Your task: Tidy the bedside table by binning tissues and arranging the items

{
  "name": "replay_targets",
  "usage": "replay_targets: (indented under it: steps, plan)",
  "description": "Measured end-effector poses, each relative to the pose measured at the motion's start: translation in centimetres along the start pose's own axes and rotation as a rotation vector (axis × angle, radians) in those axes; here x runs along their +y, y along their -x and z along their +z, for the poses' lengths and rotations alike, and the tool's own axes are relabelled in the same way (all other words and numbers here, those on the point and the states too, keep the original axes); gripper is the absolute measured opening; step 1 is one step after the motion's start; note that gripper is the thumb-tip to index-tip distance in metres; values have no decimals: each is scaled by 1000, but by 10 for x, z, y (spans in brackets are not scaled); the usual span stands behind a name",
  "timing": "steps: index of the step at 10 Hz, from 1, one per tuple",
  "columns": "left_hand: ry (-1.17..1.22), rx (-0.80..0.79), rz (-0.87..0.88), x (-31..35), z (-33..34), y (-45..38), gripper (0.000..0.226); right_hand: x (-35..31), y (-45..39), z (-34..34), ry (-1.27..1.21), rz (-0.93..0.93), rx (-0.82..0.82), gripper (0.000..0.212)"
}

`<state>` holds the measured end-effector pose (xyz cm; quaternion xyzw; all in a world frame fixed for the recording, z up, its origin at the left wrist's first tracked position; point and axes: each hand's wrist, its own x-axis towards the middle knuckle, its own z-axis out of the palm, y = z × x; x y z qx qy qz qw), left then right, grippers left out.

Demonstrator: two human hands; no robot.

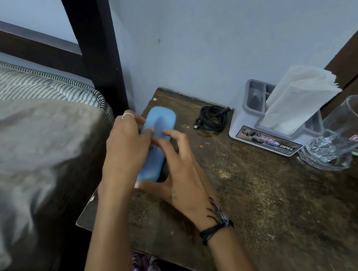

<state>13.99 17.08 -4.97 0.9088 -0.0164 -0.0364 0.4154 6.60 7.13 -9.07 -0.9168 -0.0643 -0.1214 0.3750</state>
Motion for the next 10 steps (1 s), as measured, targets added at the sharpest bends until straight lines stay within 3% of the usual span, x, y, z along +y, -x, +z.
replay_targets:
  steps: [2,3,4,8,10]
  plan:
    - [125,75,93,-12,11,-10,6,4,-29,14,29,179,294,48]
    - [197,36,129,-16,14,-16,14,8,-38,18,25,245,364,44]
    - [227,1,148,-17,16,-21,24,10,-44,20,-8,265,397,41]
    - [234,10,162,-18,20,-25,26,10,-44,19,-45,259,410,42]
    - [95,173,161,-13,18,-9,28,4,-34,14,-43,281,371,47]
